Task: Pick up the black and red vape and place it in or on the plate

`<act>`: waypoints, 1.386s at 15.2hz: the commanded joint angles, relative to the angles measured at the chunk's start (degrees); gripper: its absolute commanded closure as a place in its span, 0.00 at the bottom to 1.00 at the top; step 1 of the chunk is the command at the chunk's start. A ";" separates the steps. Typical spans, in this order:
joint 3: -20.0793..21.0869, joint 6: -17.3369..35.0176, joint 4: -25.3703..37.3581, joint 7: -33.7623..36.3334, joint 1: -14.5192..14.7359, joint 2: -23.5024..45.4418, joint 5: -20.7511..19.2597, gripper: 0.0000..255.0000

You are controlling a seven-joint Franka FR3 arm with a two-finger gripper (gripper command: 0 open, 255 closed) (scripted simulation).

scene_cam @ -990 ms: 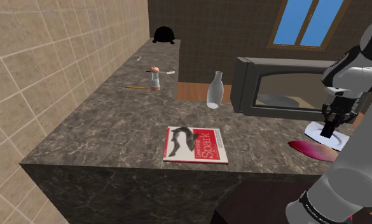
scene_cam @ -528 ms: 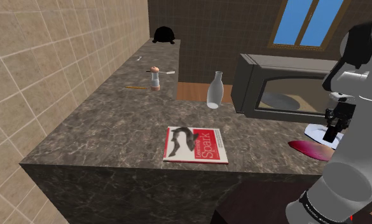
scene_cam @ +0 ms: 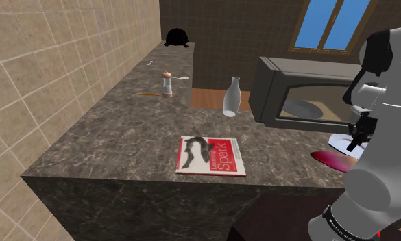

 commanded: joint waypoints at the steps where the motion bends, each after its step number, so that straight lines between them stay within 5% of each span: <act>1: 1.86 0.15 -0.45 -0.06 -0.75 0.70 0.24 1.00; 7: 1.86 0.15 -0.45 -0.06 -0.75 0.70 0.24 1.00; 8: 1.57 0.26 -0.82 0.05 -0.49 0.34 -0.05 0.00; 13: 1.86 0.15 -0.45 -0.06 -0.75 0.70 0.24 0.00; 17: -4.41 -5.51 0.82 5.30 5.12 -5.86 -7.57 0.00; 21: -4.35 -5.50 0.81 5.32 5.06 -5.88 -7.61 0.00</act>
